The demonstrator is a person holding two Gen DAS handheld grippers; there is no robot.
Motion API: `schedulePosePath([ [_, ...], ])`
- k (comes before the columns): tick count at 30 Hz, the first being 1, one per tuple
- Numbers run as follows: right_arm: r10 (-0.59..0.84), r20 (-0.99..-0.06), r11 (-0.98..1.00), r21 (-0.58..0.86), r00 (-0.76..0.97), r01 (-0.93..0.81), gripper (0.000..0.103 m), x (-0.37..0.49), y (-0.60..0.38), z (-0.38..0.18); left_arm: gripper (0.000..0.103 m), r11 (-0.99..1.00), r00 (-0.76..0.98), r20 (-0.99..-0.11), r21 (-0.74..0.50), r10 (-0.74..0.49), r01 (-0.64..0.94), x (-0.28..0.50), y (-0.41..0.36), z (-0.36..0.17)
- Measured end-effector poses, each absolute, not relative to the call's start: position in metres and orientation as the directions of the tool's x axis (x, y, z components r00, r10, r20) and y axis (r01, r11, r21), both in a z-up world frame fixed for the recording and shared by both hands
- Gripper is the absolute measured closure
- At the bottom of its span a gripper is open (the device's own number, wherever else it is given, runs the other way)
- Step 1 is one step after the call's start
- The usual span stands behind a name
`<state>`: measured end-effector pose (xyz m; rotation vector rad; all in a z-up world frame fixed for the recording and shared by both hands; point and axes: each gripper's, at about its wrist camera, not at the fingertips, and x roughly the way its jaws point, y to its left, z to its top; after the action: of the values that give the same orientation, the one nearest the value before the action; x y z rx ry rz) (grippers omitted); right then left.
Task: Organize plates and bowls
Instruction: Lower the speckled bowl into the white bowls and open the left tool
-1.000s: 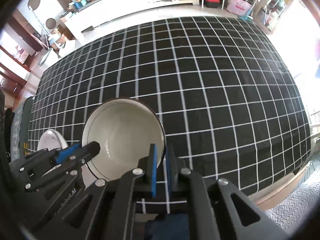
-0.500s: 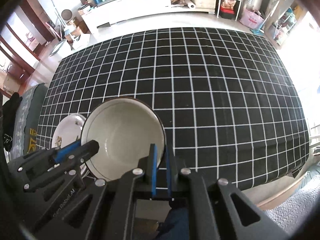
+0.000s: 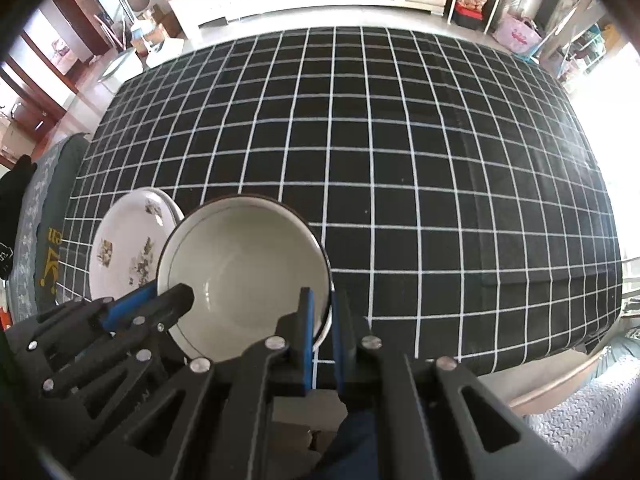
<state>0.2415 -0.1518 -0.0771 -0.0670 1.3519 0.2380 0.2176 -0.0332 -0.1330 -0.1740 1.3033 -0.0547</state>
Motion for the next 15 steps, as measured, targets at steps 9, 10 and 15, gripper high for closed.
schedulePosePath([
  [9,0.12,-0.979,0.975,0.085,0.166,-0.206,0.092,0.239,-0.149,-0.089,0.091,0.985,0.24,-0.961,-0.16,-0.141,-0.063,0.216,-0.028,-0.156],
  [10,0.119,-0.979,0.975,0.084,0.164,-0.206,0.092,0.239,-0.149,-0.09,0.091,0.985,0.239,-0.961,-0.16,-0.14,-0.064,0.216,-0.027,-0.158],
  [15,0.111,-0.981,0.975,0.076,0.161,-0.207,0.092,0.239,-0.145,-0.094,0.091,0.986,0.237,-0.962,-0.153,-0.134,-0.063,0.214,-0.027,-0.164],
])
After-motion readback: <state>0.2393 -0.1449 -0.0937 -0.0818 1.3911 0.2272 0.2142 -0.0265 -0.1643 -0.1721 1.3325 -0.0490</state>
